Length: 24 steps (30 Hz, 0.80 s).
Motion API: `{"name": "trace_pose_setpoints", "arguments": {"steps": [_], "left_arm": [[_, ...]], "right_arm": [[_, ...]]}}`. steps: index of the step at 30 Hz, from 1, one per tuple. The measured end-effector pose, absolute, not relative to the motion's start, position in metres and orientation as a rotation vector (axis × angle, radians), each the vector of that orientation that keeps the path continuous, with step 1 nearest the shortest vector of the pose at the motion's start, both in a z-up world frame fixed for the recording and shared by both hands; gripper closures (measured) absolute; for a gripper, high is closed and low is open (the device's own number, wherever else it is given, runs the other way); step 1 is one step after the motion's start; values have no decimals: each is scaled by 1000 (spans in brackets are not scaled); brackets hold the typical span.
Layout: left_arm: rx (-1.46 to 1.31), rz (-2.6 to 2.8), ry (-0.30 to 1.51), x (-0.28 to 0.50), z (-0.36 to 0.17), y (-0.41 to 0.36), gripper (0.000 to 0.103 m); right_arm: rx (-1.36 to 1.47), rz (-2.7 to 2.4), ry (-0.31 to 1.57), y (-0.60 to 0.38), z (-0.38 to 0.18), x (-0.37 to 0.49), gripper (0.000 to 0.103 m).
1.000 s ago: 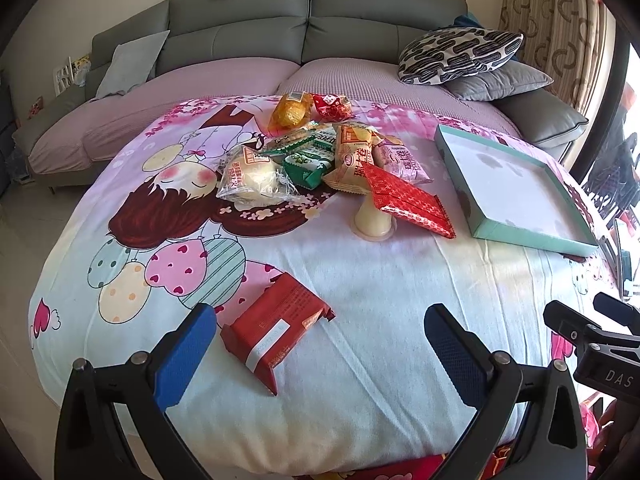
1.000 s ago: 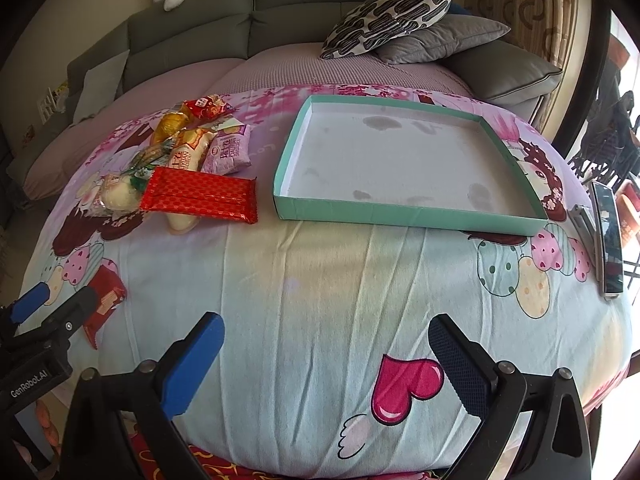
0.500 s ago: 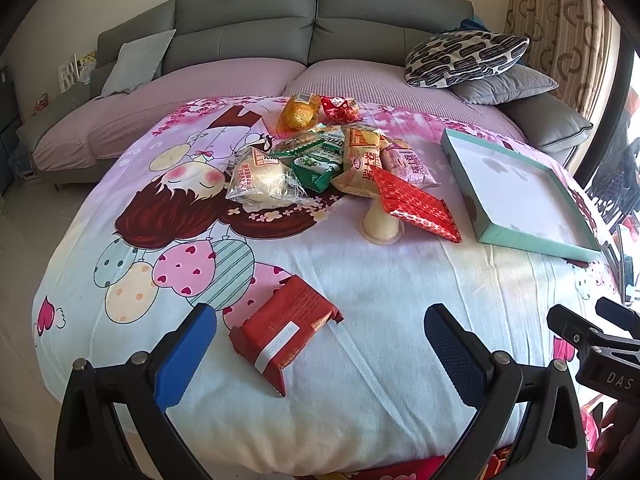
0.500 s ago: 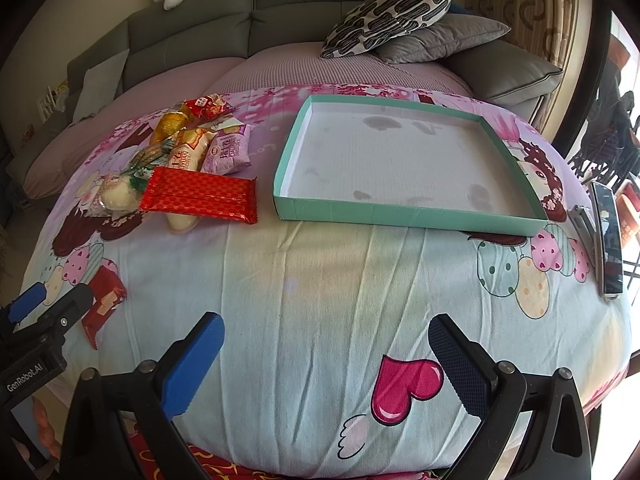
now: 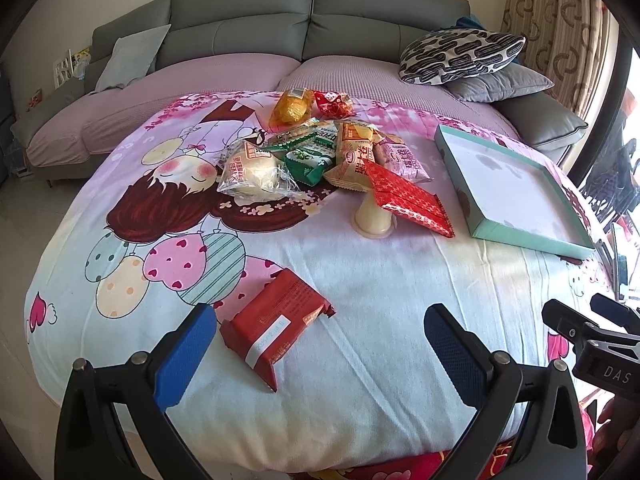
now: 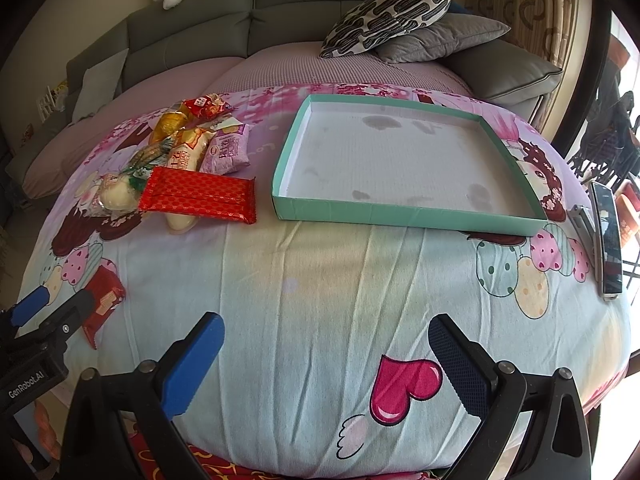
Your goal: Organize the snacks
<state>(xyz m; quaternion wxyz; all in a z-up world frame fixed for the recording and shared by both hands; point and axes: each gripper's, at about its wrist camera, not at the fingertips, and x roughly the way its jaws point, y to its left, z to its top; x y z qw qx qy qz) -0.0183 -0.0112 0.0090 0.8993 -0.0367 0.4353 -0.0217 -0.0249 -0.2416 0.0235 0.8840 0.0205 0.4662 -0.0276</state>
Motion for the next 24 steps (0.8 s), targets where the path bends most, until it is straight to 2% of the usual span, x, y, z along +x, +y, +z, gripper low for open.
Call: {"name": "trace_pose_setpoints", "arguments": {"steps": [24], "left_arm": [[-68, -37, 978, -6, -19, 0, 0]], "right_arm": [[26, -31, 1015, -235, 9, -9, 0]]}}
